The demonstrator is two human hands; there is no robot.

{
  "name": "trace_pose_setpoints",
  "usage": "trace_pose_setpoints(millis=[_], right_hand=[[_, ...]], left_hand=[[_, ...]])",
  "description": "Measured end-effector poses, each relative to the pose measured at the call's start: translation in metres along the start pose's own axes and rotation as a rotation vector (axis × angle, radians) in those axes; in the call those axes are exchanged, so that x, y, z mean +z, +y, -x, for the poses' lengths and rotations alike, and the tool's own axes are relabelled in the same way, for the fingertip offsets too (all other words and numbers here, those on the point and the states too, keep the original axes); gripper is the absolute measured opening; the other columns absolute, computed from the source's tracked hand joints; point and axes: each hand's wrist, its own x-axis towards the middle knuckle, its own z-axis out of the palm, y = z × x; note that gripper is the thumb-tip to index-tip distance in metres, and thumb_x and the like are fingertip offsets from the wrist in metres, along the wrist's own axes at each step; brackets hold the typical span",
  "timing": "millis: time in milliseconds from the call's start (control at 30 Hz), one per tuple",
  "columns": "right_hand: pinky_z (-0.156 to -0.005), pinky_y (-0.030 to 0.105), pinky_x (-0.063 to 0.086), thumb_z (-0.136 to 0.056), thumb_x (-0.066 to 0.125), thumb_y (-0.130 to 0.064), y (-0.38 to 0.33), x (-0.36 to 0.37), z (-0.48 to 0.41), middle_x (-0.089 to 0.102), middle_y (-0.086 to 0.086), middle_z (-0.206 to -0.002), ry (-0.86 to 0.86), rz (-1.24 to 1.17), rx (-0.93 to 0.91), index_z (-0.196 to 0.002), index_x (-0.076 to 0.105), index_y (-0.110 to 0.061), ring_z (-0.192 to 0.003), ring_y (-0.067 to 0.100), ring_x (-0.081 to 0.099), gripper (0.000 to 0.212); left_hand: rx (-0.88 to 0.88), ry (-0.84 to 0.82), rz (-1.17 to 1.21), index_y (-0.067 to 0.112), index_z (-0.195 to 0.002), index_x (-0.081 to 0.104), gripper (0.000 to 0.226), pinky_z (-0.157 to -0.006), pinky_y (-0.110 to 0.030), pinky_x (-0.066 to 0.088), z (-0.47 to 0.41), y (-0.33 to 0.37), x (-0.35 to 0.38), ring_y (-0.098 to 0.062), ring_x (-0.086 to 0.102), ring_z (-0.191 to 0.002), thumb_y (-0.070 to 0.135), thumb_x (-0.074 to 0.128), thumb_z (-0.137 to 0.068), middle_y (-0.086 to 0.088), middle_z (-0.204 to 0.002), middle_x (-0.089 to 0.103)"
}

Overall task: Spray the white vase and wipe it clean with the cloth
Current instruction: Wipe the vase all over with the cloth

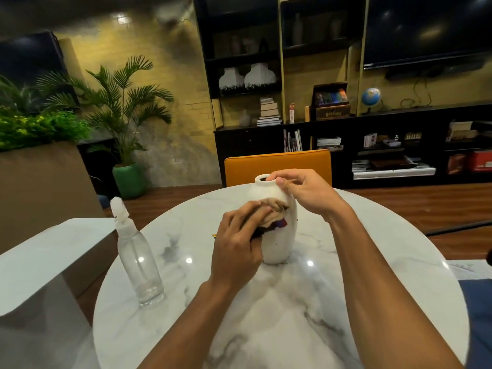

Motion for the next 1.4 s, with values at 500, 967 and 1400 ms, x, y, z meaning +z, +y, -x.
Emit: trace_pose_setpoints(millis=[500, 967, 1400], right_hand=[[-0.110, 0.046, 0.037, -0.102, -0.002, -0.063, 0.000, 0.008, 0.005, 0.064, -0.008, -0.132, 0.038, -0.114, 0.091, -0.097, 0.079, -0.047, -0.124, 0.012, 0.052, 0.082], [-0.078, 0.015, 0.036, -0.105, -0.005, -0.054, 0.002, 0.005, 0.011, 0.066, -0.012, -0.121, 0.017, -0.252, 0.096, -0.119, 0.076, -0.029, -0.106, -0.003, 0.055, 0.086], [-0.083, 0.014, 0.037, -0.106, -0.003, -0.051, 0.012, 0.008, 0.009, 0.064, -0.009, -0.125, 0.014, -0.299, 0.067, -0.128, 0.069, -0.030, -0.112, 0.001, 0.056, 0.078]], left_hand=[[0.231, -0.110, -0.298, 0.018, -0.130, 0.066, 0.049, -0.083, -0.042, 0.052, -0.004, 0.022, 0.000, -0.030, 0.054, -0.108, 0.008, 0.069, -0.083, -0.002, -0.138, 0.060], [0.254, -0.236, -0.456, 0.018, -0.133, 0.062, 0.060, -0.081, -0.041, 0.049, -0.027, 0.044, 0.000, -0.030, 0.051, -0.109, 0.023, 0.078, -0.076, -0.005, -0.138, 0.059], [0.084, -0.111, -0.330, 0.022, -0.132, 0.063, 0.048, -0.086, -0.038, 0.051, -0.036, 0.044, -0.002, -0.027, 0.053, -0.112, 0.017, 0.063, -0.084, -0.002, -0.137, 0.061]])
